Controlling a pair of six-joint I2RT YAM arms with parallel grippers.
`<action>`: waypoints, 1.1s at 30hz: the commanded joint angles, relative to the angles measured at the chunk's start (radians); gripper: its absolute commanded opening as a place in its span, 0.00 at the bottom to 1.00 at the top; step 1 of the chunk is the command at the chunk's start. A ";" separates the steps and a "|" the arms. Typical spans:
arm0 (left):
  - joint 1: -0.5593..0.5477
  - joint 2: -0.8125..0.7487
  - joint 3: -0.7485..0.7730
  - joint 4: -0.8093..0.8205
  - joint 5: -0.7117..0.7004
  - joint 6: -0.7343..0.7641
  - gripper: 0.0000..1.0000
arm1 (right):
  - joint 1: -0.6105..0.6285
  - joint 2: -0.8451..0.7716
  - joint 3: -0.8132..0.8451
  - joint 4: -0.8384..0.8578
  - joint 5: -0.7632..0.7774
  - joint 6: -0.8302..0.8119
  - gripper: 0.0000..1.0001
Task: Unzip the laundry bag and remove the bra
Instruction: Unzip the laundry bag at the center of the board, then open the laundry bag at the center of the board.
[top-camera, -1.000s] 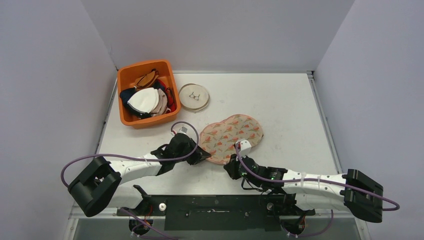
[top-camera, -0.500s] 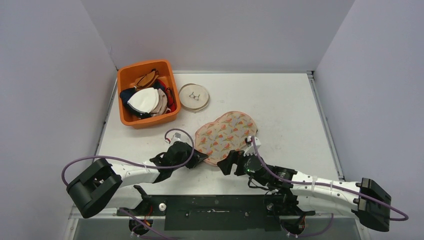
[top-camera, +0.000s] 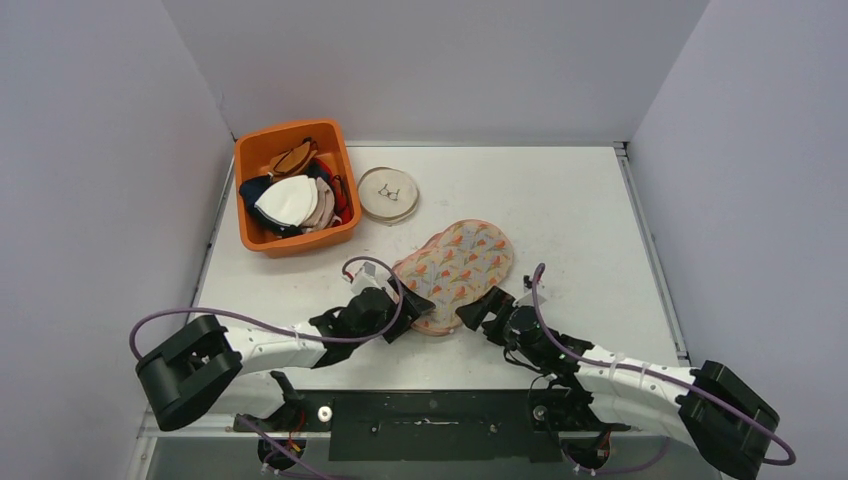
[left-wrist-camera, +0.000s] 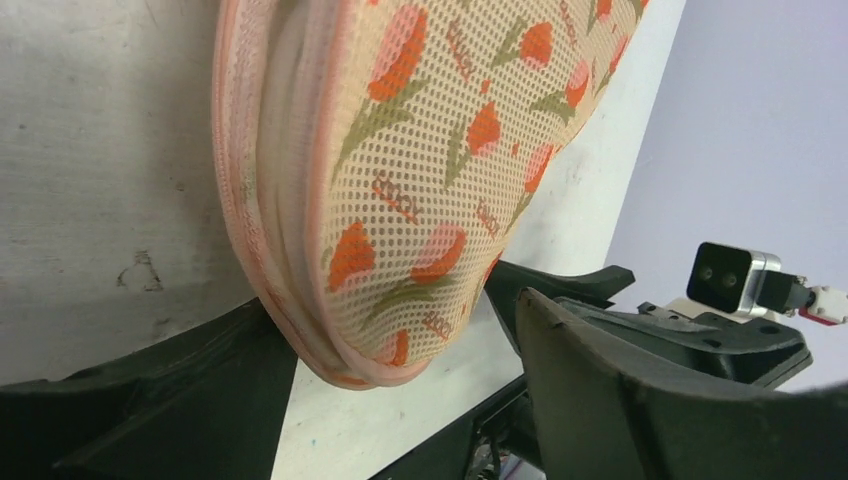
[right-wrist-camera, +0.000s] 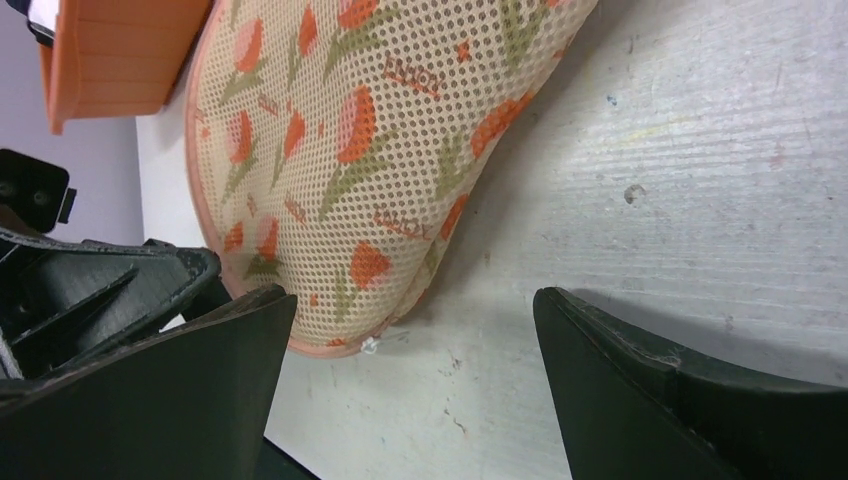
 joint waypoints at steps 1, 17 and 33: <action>-0.006 -0.101 0.066 -0.185 -0.033 0.188 0.79 | -0.039 0.035 -0.004 0.136 0.008 0.042 0.94; 0.296 -0.315 0.034 -0.333 0.061 0.527 0.83 | -0.171 0.156 0.030 0.128 -0.107 -0.209 0.98; 0.326 0.176 0.095 0.303 0.343 0.477 0.81 | -0.185 -0.257 0.006 -0.157 -0.125 -0.272 0.97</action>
